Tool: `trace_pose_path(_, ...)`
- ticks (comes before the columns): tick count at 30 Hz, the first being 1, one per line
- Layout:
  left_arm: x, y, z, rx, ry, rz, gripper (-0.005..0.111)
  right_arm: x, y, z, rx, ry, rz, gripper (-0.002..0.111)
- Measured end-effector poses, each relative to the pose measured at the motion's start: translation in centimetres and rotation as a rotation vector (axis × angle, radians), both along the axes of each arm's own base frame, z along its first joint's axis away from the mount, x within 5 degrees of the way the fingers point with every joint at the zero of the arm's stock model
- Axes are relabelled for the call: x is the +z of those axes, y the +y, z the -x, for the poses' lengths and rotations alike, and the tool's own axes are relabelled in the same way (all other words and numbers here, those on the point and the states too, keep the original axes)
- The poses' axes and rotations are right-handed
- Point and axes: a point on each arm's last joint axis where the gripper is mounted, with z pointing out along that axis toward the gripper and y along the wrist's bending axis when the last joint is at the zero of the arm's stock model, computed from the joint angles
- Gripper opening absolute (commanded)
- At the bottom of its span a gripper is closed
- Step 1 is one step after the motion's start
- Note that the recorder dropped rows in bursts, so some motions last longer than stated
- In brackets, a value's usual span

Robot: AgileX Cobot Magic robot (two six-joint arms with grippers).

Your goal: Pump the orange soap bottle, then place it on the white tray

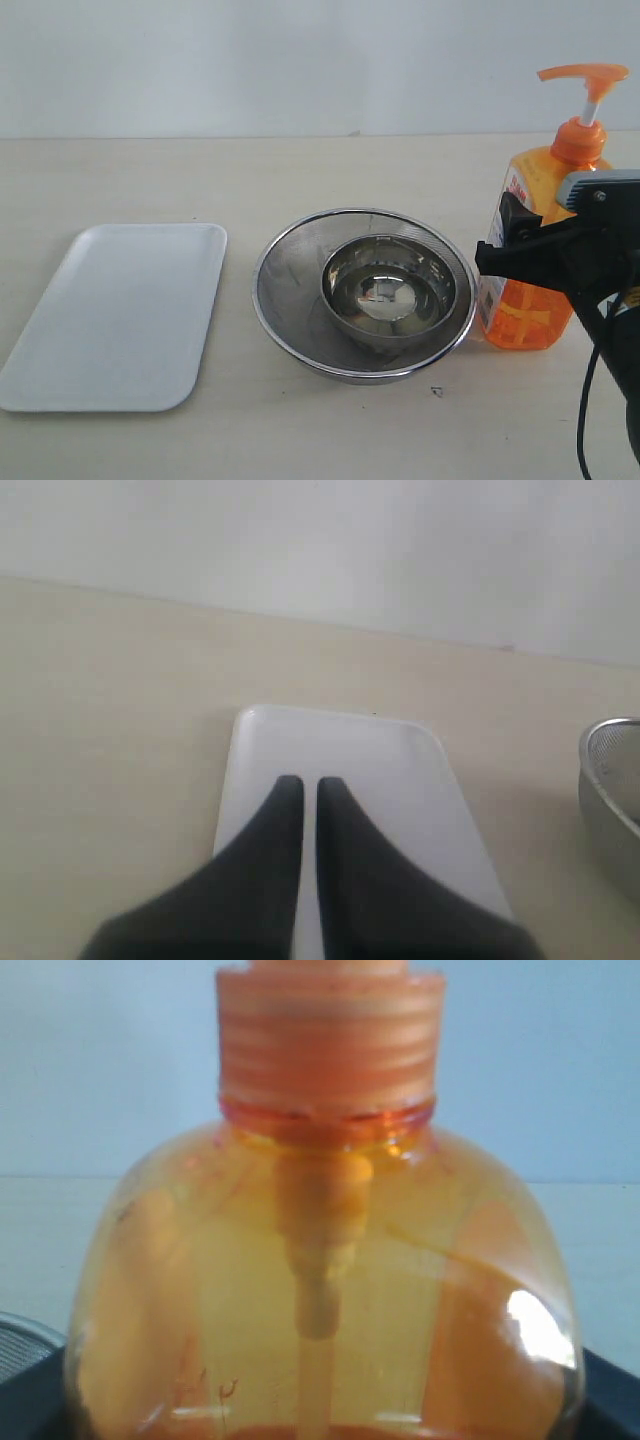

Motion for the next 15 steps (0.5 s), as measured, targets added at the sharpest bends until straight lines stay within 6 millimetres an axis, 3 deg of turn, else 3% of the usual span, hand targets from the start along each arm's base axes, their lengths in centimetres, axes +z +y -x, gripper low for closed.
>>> trace_pose_path(10,-0.01,-0.07,0.01,0.001,0.004,0.042,0.005,0.00,0.00,0.00,0.000,0.000,0.000,0.000)
trace_pose_path(15,-0.01,-0.70,0.07,-0.100,-0.008,-0.103,0.005,0.00,0.00,0.00,0.000,0.000,0.000,0.000)
